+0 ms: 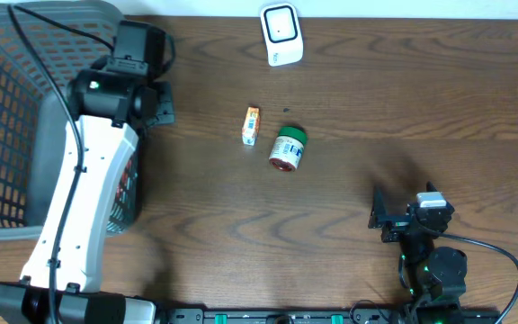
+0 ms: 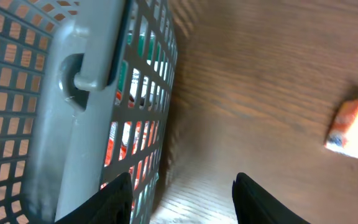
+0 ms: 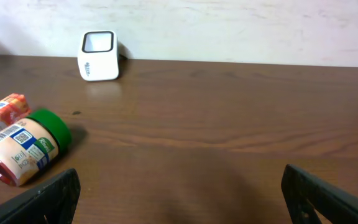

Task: Scan the item barcode
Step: 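Move the left gripper back to the grey basket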

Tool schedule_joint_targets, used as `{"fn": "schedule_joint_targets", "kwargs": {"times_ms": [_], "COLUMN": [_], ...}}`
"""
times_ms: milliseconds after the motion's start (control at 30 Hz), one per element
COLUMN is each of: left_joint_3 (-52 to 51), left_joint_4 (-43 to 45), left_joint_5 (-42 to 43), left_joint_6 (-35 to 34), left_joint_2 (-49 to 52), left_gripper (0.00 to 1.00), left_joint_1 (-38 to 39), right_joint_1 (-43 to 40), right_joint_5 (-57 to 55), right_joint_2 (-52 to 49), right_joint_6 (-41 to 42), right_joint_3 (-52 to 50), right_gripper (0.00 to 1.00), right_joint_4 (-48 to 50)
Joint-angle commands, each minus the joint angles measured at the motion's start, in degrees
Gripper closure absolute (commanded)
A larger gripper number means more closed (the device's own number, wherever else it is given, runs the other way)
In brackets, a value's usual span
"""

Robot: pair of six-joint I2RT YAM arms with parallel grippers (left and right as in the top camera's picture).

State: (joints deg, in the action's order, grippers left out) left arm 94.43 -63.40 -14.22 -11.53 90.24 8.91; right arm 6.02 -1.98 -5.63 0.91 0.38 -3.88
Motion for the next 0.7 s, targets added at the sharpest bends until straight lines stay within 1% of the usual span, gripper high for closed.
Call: {"fn": "schedule_joint_targets", "kwargs": {"times_ms": [0, 367, 667], "left_joint_3": [-0.37, -0.37, -0.35], "left_joint_4": [0.44, 3.04, 3.76], "left_joint_5": [-4.92, -4.92, -4.87], "left_joint_6": [0.94, 1.07, 3.04], "left_joint_2": [0.50, 2.40, 4.04], "left_gripper": [0.47, 0.47, 0.47], "left_joint_1": [-4.24, -10.64, -14.49], "right_joint_1": [-0.31, -0.31, -0.31], "right_joint_5": [-0.50, -0.50, -0.50], "right_joint_2": [0.07, 0.07, 0.09], "right_joint_6": [0.76, 0.76, 0.76], "right_joint_3": [-0.07, -0.07, -0.07], "right_gripper": [0.01, 0.01, 0.01], "right_joint_4": [-0.20, -0.20, -0.20]}}
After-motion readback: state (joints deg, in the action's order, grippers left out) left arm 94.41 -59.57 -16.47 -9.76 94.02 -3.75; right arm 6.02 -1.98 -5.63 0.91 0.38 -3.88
